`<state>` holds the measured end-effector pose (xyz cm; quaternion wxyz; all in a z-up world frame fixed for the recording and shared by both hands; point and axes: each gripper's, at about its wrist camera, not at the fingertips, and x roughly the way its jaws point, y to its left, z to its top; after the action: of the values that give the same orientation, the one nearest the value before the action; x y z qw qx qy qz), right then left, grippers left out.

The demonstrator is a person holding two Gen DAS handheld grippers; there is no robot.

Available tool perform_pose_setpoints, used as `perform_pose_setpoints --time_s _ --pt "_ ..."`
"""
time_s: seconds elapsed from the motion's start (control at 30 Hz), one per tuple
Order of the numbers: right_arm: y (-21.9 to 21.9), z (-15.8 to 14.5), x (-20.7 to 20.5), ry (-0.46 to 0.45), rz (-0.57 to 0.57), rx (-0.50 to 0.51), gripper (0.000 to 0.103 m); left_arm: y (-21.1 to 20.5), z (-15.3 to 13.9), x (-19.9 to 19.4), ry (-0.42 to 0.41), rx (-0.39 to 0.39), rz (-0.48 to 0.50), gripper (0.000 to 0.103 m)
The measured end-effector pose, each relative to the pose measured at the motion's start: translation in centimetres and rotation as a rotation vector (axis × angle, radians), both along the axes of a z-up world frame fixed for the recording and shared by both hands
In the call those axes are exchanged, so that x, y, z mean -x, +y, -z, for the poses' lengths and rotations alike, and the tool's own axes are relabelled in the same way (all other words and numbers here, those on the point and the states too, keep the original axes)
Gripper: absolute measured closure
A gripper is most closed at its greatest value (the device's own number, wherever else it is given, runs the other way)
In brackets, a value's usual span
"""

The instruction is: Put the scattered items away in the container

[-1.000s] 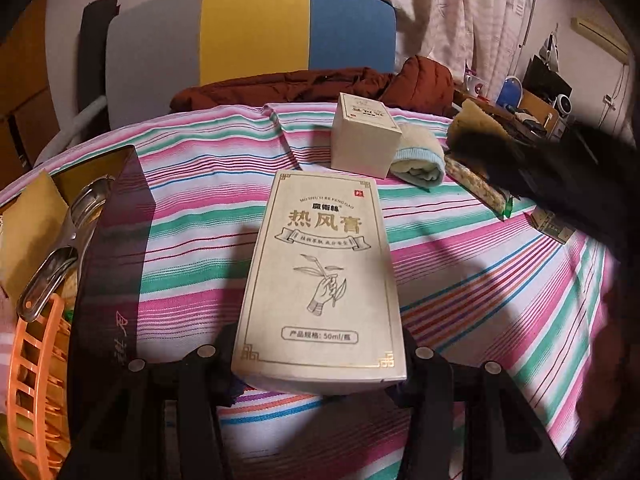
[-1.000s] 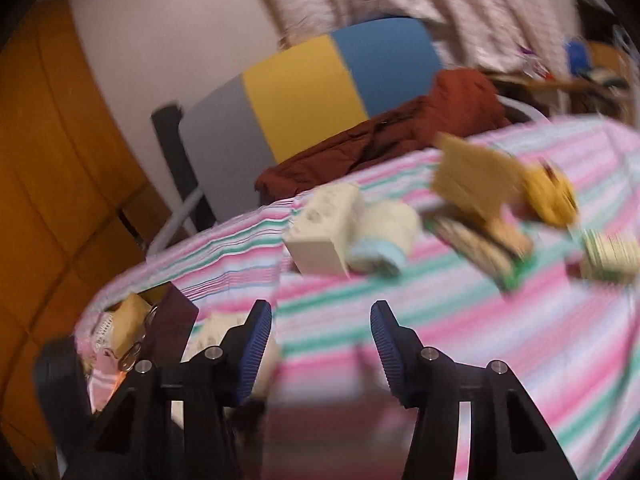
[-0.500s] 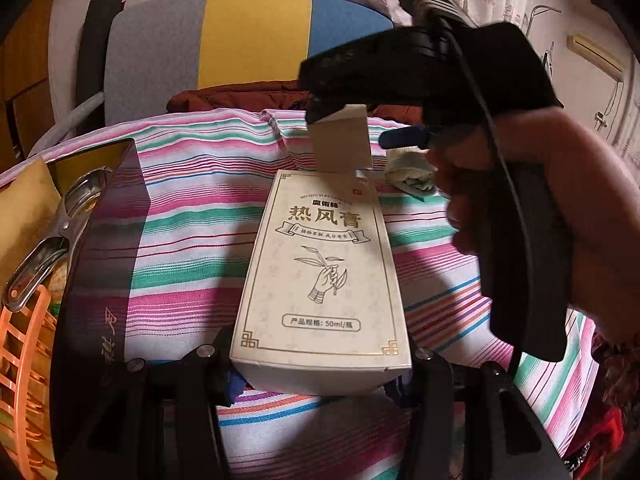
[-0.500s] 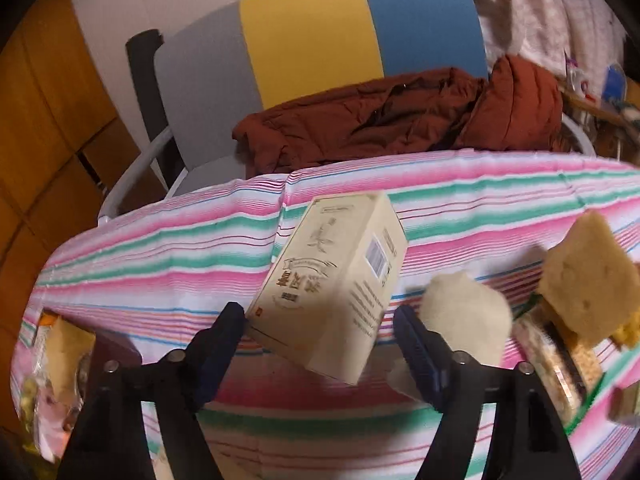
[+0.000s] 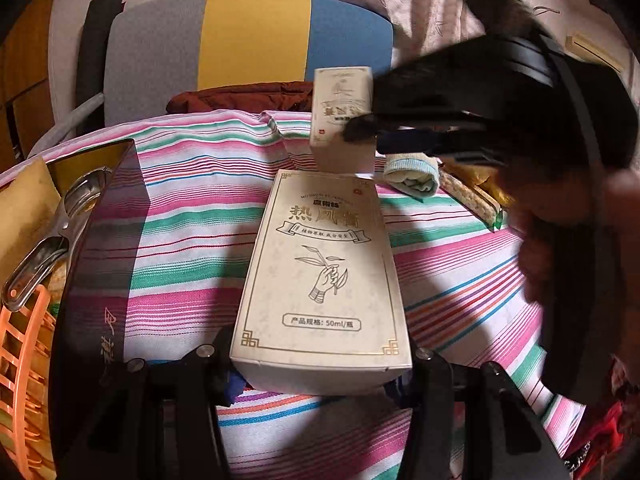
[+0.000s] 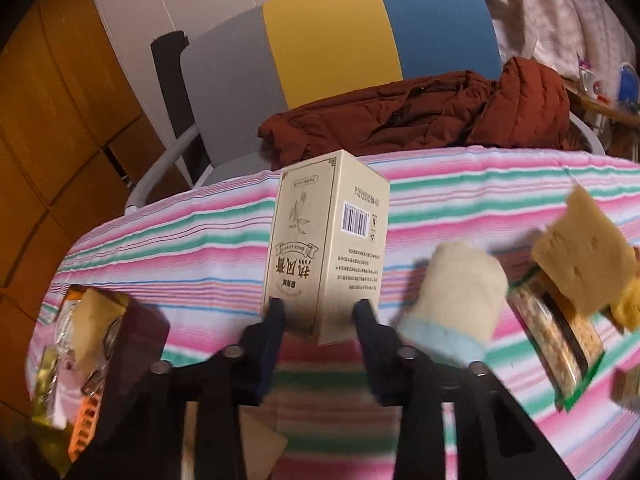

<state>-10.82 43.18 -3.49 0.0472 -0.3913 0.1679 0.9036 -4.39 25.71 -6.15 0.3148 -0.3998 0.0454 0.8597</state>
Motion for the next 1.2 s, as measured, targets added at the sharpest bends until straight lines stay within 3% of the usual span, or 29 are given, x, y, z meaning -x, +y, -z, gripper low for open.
perform_pose_setpoints --time_s 0.03,0.07,0.2,0.3,0.33,0.4,0.43,0.47,0.57,0.7,0.77,0.93,1.2 --pt "0.0 -0.1 -0.9 0.004 0.005 0.017 0.093 0.0 0.0 0.0 0.0 0.0 0.0 0.051" --pt "0.1 0.0 -1.8 0.004 0.013 0.034 0.098 0.0 0.0 0.0 0.0 -0.001 0.0 0.051" --pt "0.1 1.2 -5.4 -0.041 0.048 0.078 0.097 0.1 0.0 -0.1 0.001 0.0 0.0 0.051" --pt "-0.3 1.1 -6.2 -0.015 0.042 0.078 0.094 0.1 0.0 -0.1 0.0 -0.001 0.0 0.051" --pt "-0.4 0.7 -6.1 0.003 0.048 0.07 0.088 0.1 0.0 -0.1 0.0 -0.002 0.0 0.051" --pt "-0.5 -0.6 -4.9 0.044 0.066 0.062 0.063 0.1 0.0 -0.1 0.001 -0.002 0.0 0.051" --pt "-0.5 -1.1 -4.2 0.05 0.083 0.053 0.038 0.1 0.1 0.0 0.0 -0.003 0.0 0.051" --pt "-0.5 -1.5 -3.4 0.056 0.105 0.04 0.031 0.1 0.1 0.0 0.0 -0.004 0.0 0.051" --pt "-0.3 -2.0 0.3 0.025 0.152 0.019 0.031 0.2 0.2 0.1 0.0 -0.007 0.0 0.051" --pt "0.6 -0.4 5.3 -0.118 0.224 -0.018 0.031 0.3 0.3 0.4 0.0 -0.007 0.0 0.051" --pt "1.1 0.9 6.4 -0.176 0.229 -0.038 0.037 0.3 0.2 0.4 0.001 -0.01 0.002 0.05" --pt "0.6 1.4 4.6 -0.12 0.158 -0.064 0.045 0.4 0.3 0.6 -0.005 -0.022 0.006 0.049" --pt "0.4 0.7 -2.3 -0.049 0.071 0.06 0.047 0.0 0.2 0.9 -0.019 -0.05 0.01 0.048"
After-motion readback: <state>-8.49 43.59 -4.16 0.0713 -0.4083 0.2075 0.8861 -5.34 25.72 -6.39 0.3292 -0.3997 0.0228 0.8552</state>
